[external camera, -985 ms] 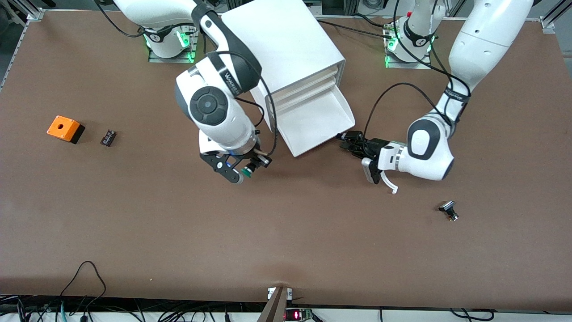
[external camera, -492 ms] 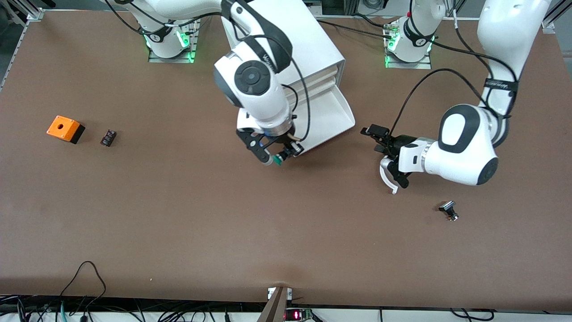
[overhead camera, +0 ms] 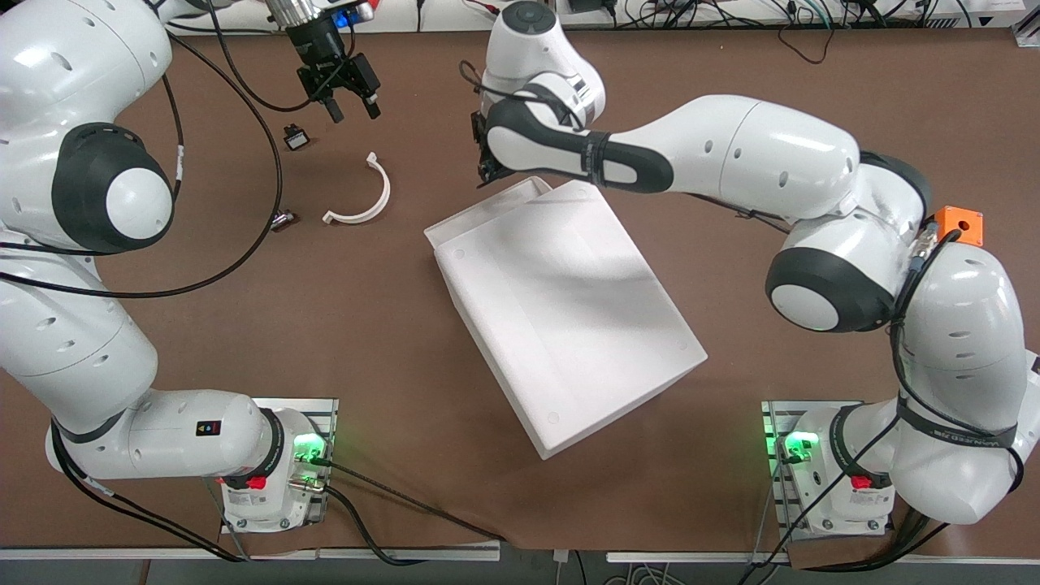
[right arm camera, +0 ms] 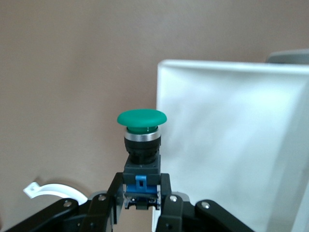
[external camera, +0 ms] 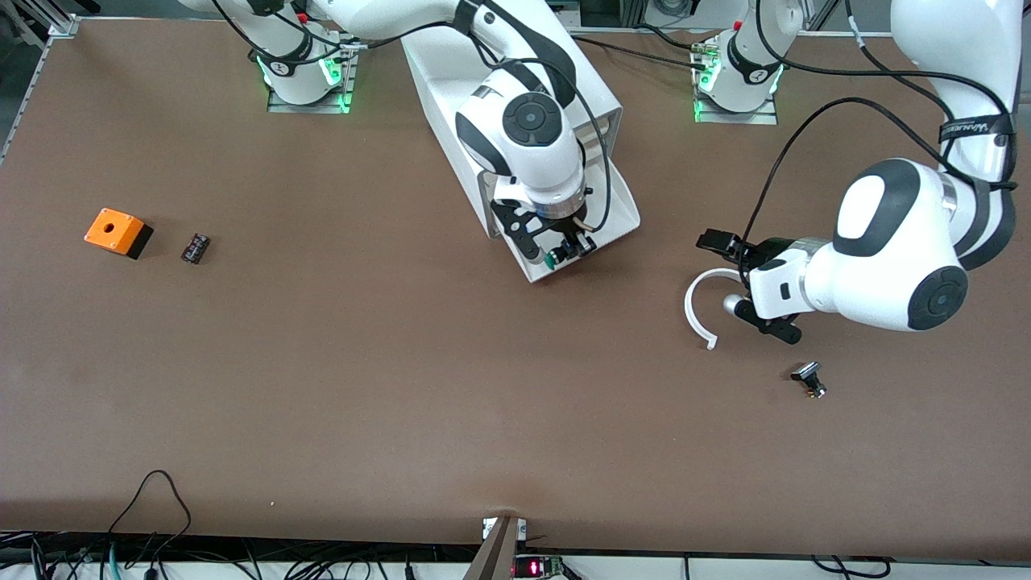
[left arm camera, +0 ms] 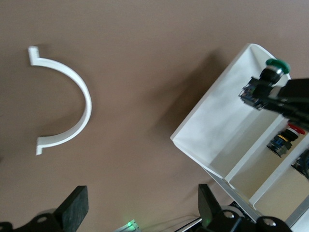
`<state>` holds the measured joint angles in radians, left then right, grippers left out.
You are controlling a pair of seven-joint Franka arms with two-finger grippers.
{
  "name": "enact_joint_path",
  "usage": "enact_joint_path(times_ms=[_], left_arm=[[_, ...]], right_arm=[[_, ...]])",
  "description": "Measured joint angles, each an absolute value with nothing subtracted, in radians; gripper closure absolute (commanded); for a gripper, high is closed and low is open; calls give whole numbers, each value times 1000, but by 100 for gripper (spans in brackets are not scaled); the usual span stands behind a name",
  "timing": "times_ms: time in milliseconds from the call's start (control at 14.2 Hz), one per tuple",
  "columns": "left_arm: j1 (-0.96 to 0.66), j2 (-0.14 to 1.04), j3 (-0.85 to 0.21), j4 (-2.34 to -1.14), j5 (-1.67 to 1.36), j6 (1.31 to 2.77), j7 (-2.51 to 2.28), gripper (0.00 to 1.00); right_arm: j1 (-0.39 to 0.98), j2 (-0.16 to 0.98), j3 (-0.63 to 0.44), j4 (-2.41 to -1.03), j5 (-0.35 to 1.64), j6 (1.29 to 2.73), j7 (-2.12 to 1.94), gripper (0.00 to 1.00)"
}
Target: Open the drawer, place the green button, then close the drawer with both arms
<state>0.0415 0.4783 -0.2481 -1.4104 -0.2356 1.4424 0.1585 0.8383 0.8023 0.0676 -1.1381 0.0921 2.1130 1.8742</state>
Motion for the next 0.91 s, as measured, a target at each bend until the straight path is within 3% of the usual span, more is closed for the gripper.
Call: enact_joint_path(times_ms=[281, 422, 492, 563, 915], left_arm=[[32, 484, -251, -1299, -86, 1396, 118, 0], [32, 504, -249, -1243, -68, 1398, 118, 0], [32, 517, -249, -1228, -67, 1411, 121, 0], [33, 531, -249, -1219, -67, 1424, 131, 0], [41, 556, -249, -1204, -73, 1441, 67, 1]], right_arm=[[866, 853, 66, -1144, 92, 2138, 1957, 100], [870, 863, 66, -1156, 92, 2159, 1972, 65], [870, 864, 64, -1158, 92, 2162, 1976, 29], [869, 864, 62, -1158, 92, 2164, 1978, 4], [854, 833, 42, -1152, 92, 2139, 1980, 0]])
